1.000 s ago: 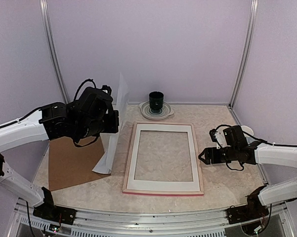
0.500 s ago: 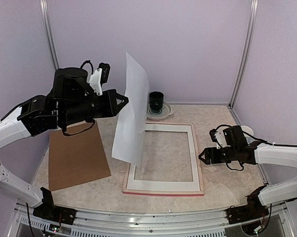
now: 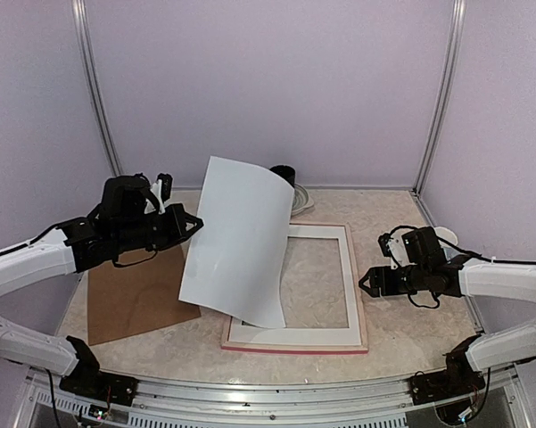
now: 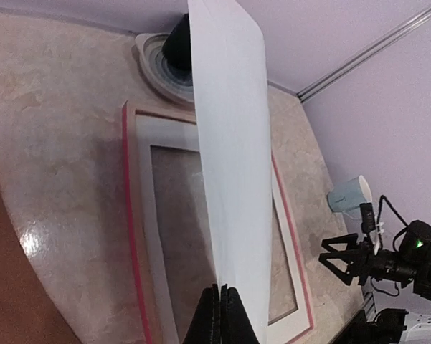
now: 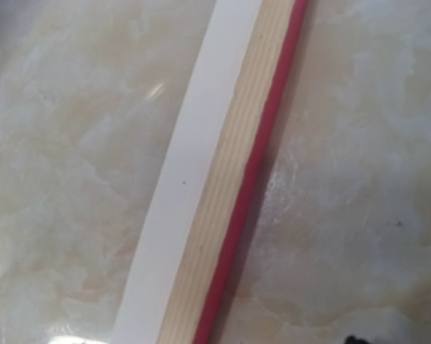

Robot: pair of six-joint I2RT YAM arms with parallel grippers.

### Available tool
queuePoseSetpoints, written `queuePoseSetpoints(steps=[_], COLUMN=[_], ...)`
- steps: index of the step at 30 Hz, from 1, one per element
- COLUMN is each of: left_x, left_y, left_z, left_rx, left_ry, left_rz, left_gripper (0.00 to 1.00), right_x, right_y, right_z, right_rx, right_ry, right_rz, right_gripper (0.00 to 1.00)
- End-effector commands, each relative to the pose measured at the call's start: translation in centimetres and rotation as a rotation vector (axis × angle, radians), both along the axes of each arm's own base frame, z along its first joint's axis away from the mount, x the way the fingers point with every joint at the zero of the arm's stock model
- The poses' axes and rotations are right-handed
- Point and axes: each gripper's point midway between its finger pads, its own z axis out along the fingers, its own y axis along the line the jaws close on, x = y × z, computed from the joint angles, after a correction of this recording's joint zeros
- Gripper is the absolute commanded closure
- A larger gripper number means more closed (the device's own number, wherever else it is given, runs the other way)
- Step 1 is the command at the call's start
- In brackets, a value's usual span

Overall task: Put the photo into the frame
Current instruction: Turn over the photo.

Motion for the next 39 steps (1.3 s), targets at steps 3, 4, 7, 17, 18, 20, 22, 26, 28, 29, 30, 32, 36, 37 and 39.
queuePoseSetpoints(steps=[3,4,7,17,18,20,22,26,28,29,30,32,36,37,39], left_x=[1.3,1.6,2.2,4.7,4.7,4.6,4.4,4.2,4.0,3.9,3.7,3.5,3.3,3.2,3.0], left_y=[1.1,1.5,2.1,4.2,4.2,4.0,3.9,4.0,4.0,3.9,3.8,3.5,2.7,2.4,2.0], left_z=[-5.2,-6.1,-7.3,-11.9,-12.4,-13.2,-14.2,-15.7,-16.5,-16.8,-17.1,-17.4,-17.4,-17.5,-17.5], left_rx=[-0.075,-0.075,-0.042,0.14,0.15,0.152,0.16,0.172,0.178,0.179,0.181,0.182,0.186,0.186,0.188], left_ry=[0.126,0.146,0.158,0.197,0.208,0.227,0.245,0.27,0.286,0.292,0.299,0.307,0.307,0.31,0.311], left_rz=[-0.042,-0.034,-0.018,0.073,0.071,0.058,0.053,0.052,0.047,0.043,0.039,0.029,0.003,-0.001,-0.012], left_gripper=[1.0,1.0,1.0,1.0,1.0,1.0,1.0,1.0,0.99,0.99,0.99,0.99,0.99,0.99,0.99], right_x=[0.3,0.3,0.2,0.2,0.2,0.2,0.2,0.3,0.3,0.3,0.3,0.3,0.4,0.4,0.4], right_y=[0.1,0.1,0.1,0.0,0.0,0.0,-0.1,-0.1,-0.1,0.0,0.0,0.0,0.0,0.0,0.0], right_z=[0.4,0.4,0.4,0.3,0.2,0.2,0.1,0.0,-0.1,-0.1,-0.1,-0.2,-0.3,-0.4,-0.5], right_rx=[0.0,0.0,0.001,-0.003,-0.005,-0.008,-0.008,-0.011,-0.013,-0.013,-0.014,-0.016,-0.016,-0.018,-0.021], right_ry=[-0.013,-0.013,-0.011,-0.008,-0.006,-0.005,-0.003,-0.002,0.002,0.002,0.004,0.007,0.012,0.012,0.015], right_rz=[-0.008,-0.01,-0.012,-0.015,-0.016,-0.016,-0.018,-0.019,-0.019,-0.018,-0.017,-0.015,-0.015,-0.014,-0.016], right_gripper=[0.23,0.23,0.23,0.23,0.23,0.23,0.23,0.23,0.23,0.23,0.23,0.23,0.23,0.23,0.23])
